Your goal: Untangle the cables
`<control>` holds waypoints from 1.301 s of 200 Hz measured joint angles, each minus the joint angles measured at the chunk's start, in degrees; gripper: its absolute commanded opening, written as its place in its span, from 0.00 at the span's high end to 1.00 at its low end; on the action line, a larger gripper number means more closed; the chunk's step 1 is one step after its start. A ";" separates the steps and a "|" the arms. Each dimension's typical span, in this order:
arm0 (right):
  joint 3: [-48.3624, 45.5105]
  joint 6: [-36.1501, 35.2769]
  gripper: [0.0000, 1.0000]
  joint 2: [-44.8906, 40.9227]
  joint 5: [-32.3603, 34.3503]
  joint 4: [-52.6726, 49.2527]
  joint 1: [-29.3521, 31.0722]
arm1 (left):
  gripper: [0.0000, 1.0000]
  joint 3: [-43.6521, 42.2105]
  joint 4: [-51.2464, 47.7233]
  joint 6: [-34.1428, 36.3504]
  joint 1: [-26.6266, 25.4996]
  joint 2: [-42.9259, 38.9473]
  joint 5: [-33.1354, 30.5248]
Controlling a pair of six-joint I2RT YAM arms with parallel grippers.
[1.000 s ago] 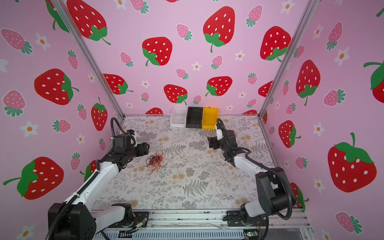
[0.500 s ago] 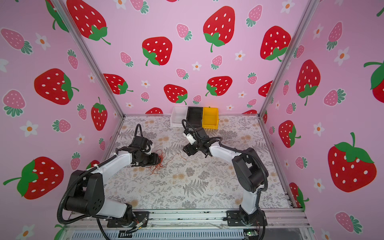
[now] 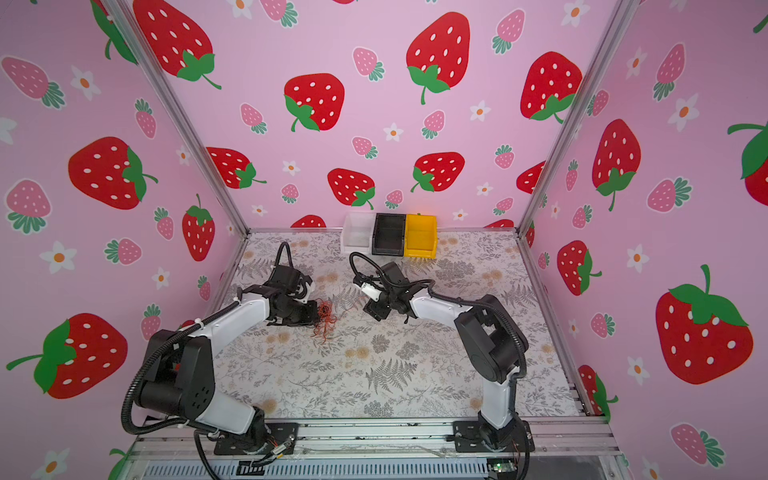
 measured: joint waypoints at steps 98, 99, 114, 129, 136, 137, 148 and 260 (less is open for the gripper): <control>3.41 -22.01 0.29 9.64 -1.70 8.74 -0.52 | 1.00 1.27 -3.52 6.99 -0.66 -3.02 3.69; 3.41 -22.05 0.29 9.66 -1.70 8.94 -0.55 | 1.00 1.27 -3.52 7.06 -0.70 -3.08 3.82; 3.45 -23.28 0.30 9.81 -2.03 11.43 -0.76 | 1.00 1.27 -3.63 8.02 -0.96 -3.89 4.96; 4.37 -24.46 0.33 10.40 -2.78 12.85 -1.09 | 1.00 1.27 -3.63 8.87 -1.14 -4.72 6.01; 5.03 -24.81 0.35 10.93 -3.10 13.49 -1.22 | 1.00 1.27 -3.63 9.20 -1.22 -4.92 6.43; 5.09 -24.81 0.36 10.99 -3.13 13.51 -1.22 | 1.00 1.27 -3.63 9.22 -1.22 -4.94 6.47; 5.86 -25.77 0.42 11.93 -3.65 14.49 -1.36 | 1.00 1.27 -3.63 9.62 -1.36 -5.01 7.08; 1.81 -20.79 0.92 13.18 -6.82 25.59 -2.45 | 1.00 1.49 -1.22 11.23 -1.53 -10.93 13.29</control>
